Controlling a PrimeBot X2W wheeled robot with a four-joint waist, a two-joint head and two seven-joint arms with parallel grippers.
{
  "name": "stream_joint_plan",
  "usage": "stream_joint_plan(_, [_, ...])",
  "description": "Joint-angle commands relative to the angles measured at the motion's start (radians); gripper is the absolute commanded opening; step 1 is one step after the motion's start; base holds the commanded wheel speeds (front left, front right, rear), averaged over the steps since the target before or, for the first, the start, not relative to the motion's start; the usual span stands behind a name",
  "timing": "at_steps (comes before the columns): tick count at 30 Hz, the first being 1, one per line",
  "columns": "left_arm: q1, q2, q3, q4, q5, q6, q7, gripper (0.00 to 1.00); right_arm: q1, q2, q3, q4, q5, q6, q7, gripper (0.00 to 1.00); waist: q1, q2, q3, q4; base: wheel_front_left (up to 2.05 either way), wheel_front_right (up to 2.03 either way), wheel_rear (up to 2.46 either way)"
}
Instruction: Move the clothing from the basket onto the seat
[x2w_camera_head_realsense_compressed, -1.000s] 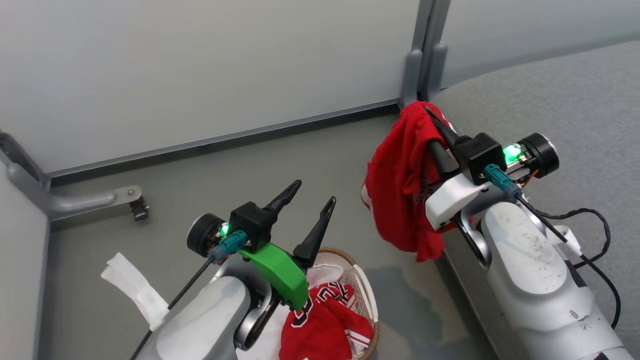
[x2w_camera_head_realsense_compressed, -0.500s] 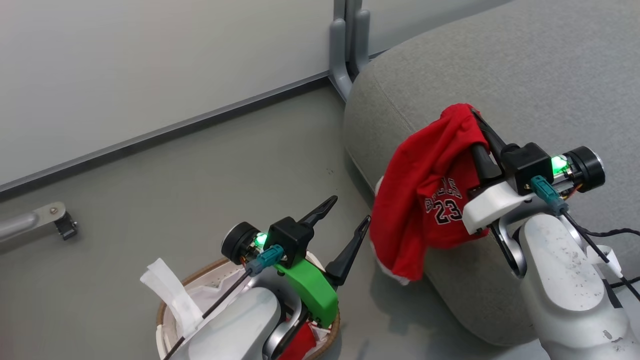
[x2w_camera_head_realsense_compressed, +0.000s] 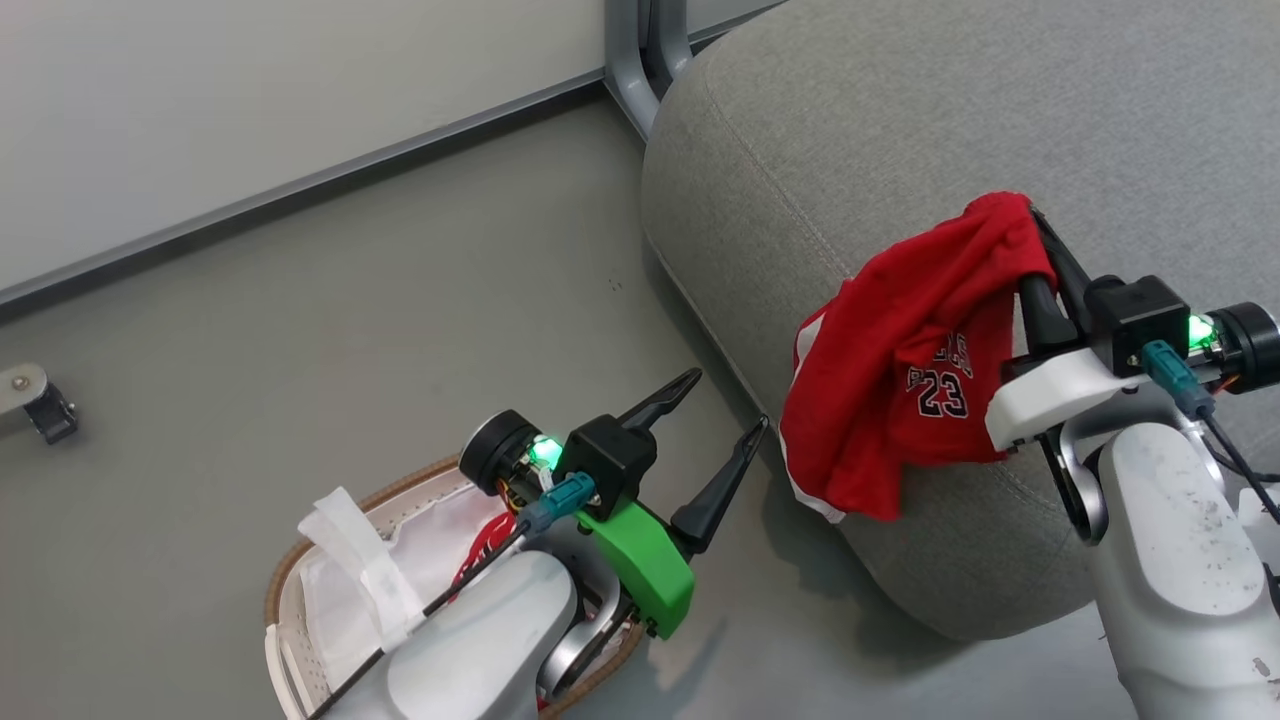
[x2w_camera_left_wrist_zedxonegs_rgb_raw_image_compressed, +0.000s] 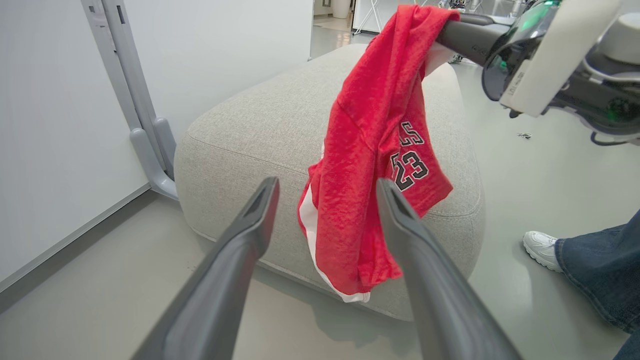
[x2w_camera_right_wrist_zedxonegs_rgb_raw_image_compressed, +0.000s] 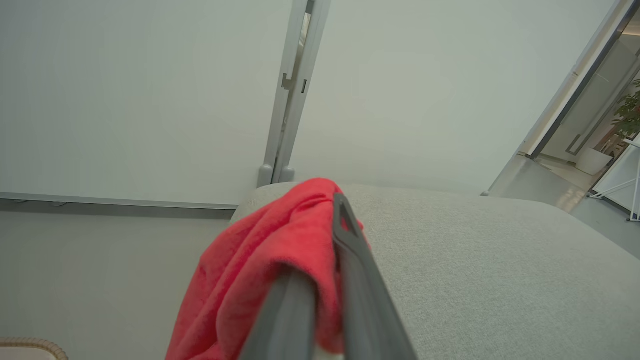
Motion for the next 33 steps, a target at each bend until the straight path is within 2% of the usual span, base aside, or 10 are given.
stream_joint_plan(1, [-0.017, 0.009, -0.001, -0.01, 0.014, -0.001, 0.003, 1.0, -0.032, -0.005, -0.008, 0.006, 0.004, -0.001, -0.001, 0.0, 0.0, -0.0001, 0.04, 0.019, 0.0, 0.0, 0.0])
stream_joint_plan(6, [-0.032, 0.024, -0.011, -0.057, 0.023, 0.007, 0.021, 1.0, -0.175, -0.026, -0.05, 0.062, 0.066, -0.001, 0.004, 0.0, 0.0, -0.0001, 0.107, 0.048, 0.0, 0.0, 0.0])
stream_joint_plan(10, [-0.045, 0.04, -0.018, -0.106, 0.035, 0.016, 0.043, 1.0, -0.343, -0.096, -0.043, 0.104, 0.099, -0.001, 0.043, 0.0, 0.0, -0.0001, 0.168, 0.078, 0.0, 0.0, 0.0])
stream_joint_plan(15, [-0.07, 0.067, -0.011, -0.181, 0.05, 0.034, 0.068, 1.0, -0.569, -0.209, -0.072, 0.14, 0.136, -0.001, 0.12, 0.0, 0.0, -0.0001, 0.261, 0.118, 0.0, 0.0, 0.0])
stream_joint_plan(21, [-0.115, 0.084, -0.008, -0.252, 0.08, 0.047, 0.085, 1.0, -0.777, -0.367, -0.164, 0.187, 0.09, -0.001, 0.202, 0.0, 0.0, -0.0001, 0.373, 0.193, 0.0, 0.0, 0.0])
stream_joint_plan(24, [-0.151, 0.087, -0.008, -0.277, 0.096, 0.051, 0.094, 1.0, -0.843, -0.425, -0.214, 0.229, 0.062, -0.001, 0.222, 0.0, 0.0, -0.0001, 0.432, 0.23, 0.0, 0.0, 0.0])
stream_joint_plan(29, [-0.19, 0.088, -0.012, -0.301, 0.122, 0.054, 0.097, 1.0, -0.849, -0.444, -0.312, 0.327, -0.008, -0.001, 0.2, 0.0, 0.0, -0.0001, 0.492, 0.268, 0.0, 0.0, 0.0])
stream_joint_plan(33, [-0.209, 0.089, -0.02, -0.303, 0.138, 0.05, 0.105, 1.0, -0.78, -0.402, -0.363, 0.417, -0.066, -0.001, 0.158, 0.0, 0.0, -0.0001, 0.52, 0.278, 0.0, 0.0, 0.0])
